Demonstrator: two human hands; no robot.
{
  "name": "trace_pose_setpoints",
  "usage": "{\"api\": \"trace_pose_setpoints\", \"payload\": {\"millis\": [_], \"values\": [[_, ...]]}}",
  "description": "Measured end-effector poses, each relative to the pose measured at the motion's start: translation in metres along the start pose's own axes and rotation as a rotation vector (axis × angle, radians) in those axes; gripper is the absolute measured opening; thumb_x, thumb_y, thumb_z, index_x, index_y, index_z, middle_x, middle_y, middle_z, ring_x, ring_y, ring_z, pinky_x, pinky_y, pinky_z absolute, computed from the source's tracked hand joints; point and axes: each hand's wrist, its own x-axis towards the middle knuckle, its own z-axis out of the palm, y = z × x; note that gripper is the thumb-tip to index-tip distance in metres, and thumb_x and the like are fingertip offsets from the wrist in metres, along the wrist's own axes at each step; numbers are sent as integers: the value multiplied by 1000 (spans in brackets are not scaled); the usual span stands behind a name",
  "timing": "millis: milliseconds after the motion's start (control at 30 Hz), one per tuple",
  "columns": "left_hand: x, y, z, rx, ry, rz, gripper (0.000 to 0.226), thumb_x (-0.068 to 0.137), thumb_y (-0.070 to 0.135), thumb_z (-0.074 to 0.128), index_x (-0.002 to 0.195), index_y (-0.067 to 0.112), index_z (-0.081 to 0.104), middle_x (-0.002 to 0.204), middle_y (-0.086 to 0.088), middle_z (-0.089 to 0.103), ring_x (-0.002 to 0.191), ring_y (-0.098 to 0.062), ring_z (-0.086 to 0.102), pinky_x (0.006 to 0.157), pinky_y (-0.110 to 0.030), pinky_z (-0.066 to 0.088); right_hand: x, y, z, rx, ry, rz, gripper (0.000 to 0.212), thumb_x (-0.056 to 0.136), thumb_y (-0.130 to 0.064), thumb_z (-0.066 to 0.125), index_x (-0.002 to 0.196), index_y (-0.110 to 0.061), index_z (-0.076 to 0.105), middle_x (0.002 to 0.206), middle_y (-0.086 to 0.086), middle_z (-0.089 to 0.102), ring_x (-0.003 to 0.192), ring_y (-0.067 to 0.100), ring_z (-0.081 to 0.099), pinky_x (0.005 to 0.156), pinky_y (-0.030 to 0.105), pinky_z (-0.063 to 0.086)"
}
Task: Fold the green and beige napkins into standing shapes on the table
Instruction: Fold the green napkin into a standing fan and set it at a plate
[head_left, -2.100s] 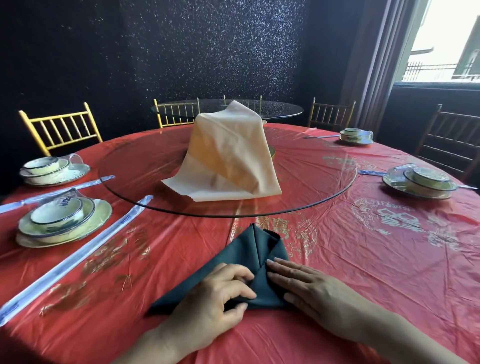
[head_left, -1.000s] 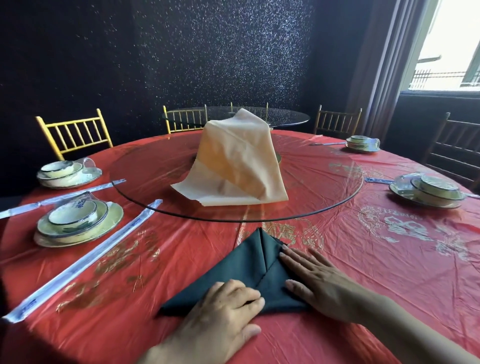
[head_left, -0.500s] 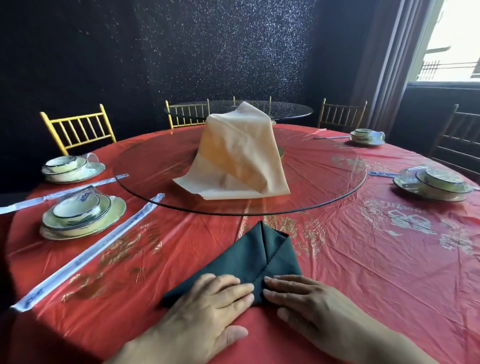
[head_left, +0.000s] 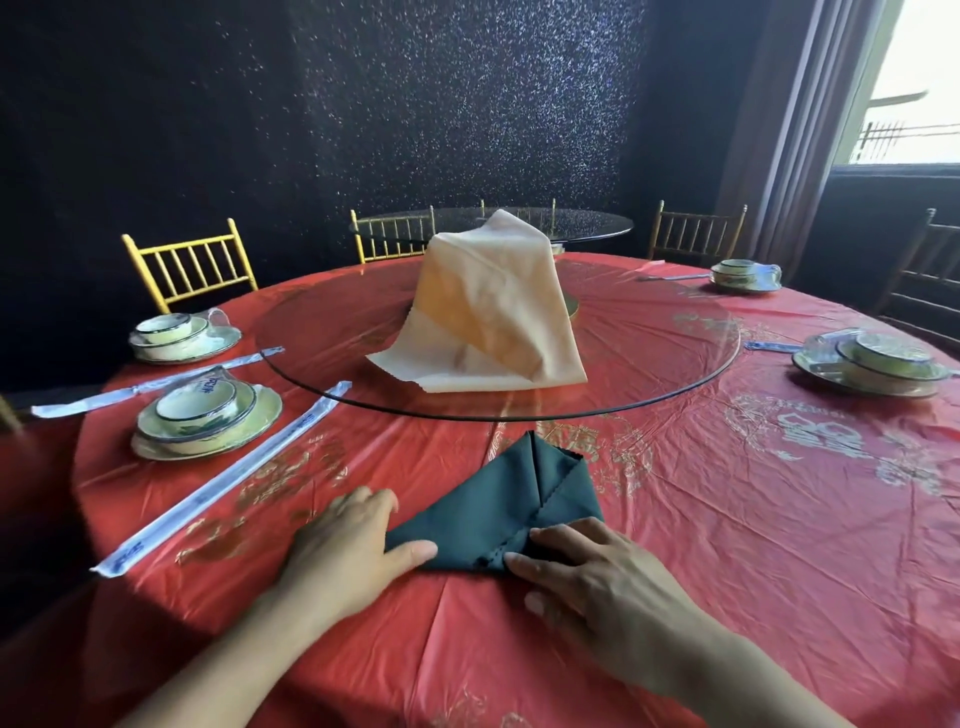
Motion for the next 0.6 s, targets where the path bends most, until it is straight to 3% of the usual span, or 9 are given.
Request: {"api": "trace_pose_setpoints", "payload": {"millis": [100,200,267,367,467,533,600], "values": [[9,0,-9,-83,-118,-59,40,79,60,57,91,23,50,91,8,49,92,-15,53,73,-29,39,1,-3,1,-9,14,19,45,95,-53,22,115,-38,60,105,-14,62,86,10,61,72,24,55],[17,-3,-14,-238,-191,-51,35,76,48,68,70,21,47,80,8,44,73,-9,45,63,-26,33,1,-2,2,-22,8,28,45,94,-53,21,115,-41,58,107,-15,61,89,9,61,73,24,54],[18,-3,-17,-418,-221,-50,31,78,33,71,72,17,45,74,5,48,62,-7,43,54,-23,30,0,-2,2,-13,-11,40,44,94,-55,21,116,-42,57,110,-14,60,92,10,60,75,24,53],[12,8,-24,-948,-256,-78,23,80,10,69,83,11,46,66,-3,56,47,-7,51,43,-19,33,0,-1,1,11,-31,67,44,93,-57,22,116,-43,57,115,-10,55,98,11,59,80,27,51],[2,22,-23,-1354,-279,16,37,68,4,75,96,6,51,76,-8,64,62,-13,62,55,-19,50,2,2,1,78,-82,93,49,89,-63,21,120,-44,53,115,-8,48,103,13,53,87,31,46],[-1,31,-13,-1260,-231,143,47,63,8,76,105,16,57,91,-5,65,78,-10,61,73,-18,52,5,4,-2,124,-142,109,61,83,-72,14,124,-46,50,109,-11,42,105,11,46,92,30,40],[-1,38,2,-965,-58,293,47,63,20,75,105,34,58,100,3,61,82,0,58,79,-13,46,8,7,-8,177,-212,135,69,76,-79,15,126,-45,49,104,-17,38,107,5,38,96,27,34]]}}
